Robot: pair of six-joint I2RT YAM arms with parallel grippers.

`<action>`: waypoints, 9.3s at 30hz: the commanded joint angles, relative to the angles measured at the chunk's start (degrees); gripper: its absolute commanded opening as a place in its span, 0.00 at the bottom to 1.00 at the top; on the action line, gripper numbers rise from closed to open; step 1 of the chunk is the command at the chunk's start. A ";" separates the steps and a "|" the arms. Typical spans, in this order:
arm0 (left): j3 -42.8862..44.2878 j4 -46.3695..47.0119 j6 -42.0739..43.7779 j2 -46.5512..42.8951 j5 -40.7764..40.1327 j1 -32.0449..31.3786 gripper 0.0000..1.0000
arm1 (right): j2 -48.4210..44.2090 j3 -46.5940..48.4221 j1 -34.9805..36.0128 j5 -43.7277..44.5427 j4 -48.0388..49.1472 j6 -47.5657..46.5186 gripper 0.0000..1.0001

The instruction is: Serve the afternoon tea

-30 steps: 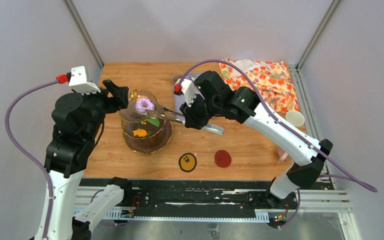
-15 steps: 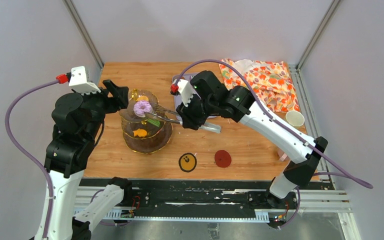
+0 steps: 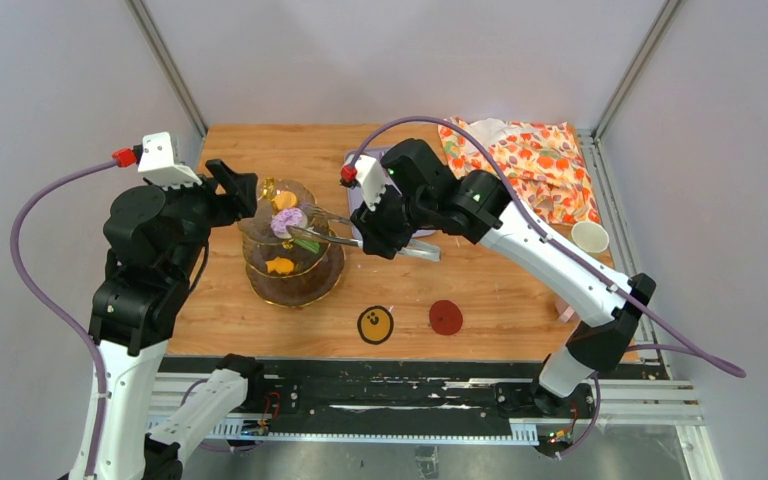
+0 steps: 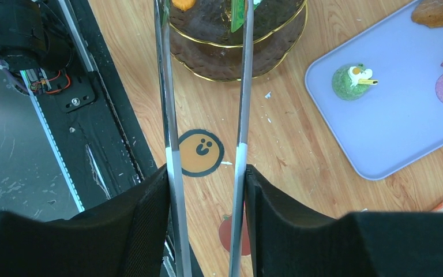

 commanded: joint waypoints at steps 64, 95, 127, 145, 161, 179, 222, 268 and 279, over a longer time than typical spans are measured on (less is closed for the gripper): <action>0.26 1.66 2.14 2.29 -2.31 -0.33 0.74 | 24.55 -6.56 -26.24 18.90 21.12 13.88 0.46; 6.53 -8.98 9.14 9.95 9.05 -0.33 0.82 | 11.70 -18.44 -26.30 13.29 21.73 14.40 0.00; 4.85 -8.19 -6.46 15.77 -12.78 -0.33 0.00 | -1.85 -29.02 -26.29 13.63 21.86 14.84 0.01; 5.73 -8.36 -23.24 22.27 -30.77 -4.89 0.35 | -3.24 -31.58 -26.33 12.97 21.77 15.41 0.01; 7.29 -3.52 13.73 14.58 -14.69 -4.71 0.98 | -3.36 -30.41 -26.33 11.97 21.51 14.46 0.01; 9.96 -9.22 31.50 16.27 14.93 5.45 0.98 | -3.45 -30.67 -26.33 9.71 20.99 13.34 0.01; 7.27 -10.43 29.66 23.94 43.38 24.98 0.54 | -3.70 -29.82 -26.33 6.75 19.41 13.30 0.00; 4.27 -5.26 8.86 20.19 9.10 10.66 0.45 | -5.15 -31.13 -26.31 6.47 20.24 13.74 0.01; 7.72 -5.20 1.45 22.79 -7.27 4.31 0.00 | -5.36 -31.42 -26.32 6.69 20.20 13.65 0.01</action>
